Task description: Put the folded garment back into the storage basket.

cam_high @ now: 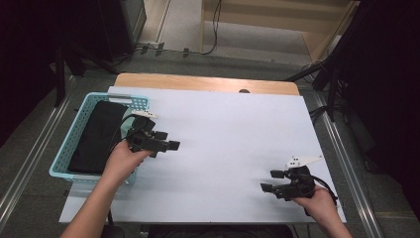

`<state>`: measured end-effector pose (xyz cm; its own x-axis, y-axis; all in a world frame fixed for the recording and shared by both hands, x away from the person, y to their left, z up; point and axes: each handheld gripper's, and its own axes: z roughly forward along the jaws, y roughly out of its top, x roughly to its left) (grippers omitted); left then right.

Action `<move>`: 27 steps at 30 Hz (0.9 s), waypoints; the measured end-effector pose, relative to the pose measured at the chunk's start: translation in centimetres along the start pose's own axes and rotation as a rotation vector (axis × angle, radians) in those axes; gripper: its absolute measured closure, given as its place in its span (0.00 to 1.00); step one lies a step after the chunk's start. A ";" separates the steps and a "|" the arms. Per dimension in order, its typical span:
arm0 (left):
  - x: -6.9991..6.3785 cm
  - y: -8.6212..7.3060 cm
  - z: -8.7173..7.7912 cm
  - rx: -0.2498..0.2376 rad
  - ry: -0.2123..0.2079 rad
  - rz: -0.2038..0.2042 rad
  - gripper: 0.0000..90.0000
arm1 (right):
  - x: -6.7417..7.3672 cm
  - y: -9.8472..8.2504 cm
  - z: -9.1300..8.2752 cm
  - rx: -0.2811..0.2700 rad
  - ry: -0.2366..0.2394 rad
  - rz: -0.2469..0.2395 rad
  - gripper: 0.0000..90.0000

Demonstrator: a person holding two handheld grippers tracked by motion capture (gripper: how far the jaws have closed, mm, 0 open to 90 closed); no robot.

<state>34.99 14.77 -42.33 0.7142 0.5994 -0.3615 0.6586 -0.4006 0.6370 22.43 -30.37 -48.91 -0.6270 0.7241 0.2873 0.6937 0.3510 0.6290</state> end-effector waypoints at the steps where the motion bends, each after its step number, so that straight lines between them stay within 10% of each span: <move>1: -0.2 -0.2 0.0 -0.004 0.002 0.000 0.31 | 0.0 0.0 0.0 0.001 0.000 0.001 0.29; 27: -2.8 -5.0 -0.5 -0.004 -0.015 0.025 0.31 | -0.1 0.0 0.0 0.004 -0.007 0.006 0.29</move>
<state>29.53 15.47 -44.16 0.7341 0.5787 -0.3552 0.6394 -0.4131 0.6484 22.51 -30.45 -48.98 -0.6206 0.7301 0.2860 0.6985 0.3491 0.6246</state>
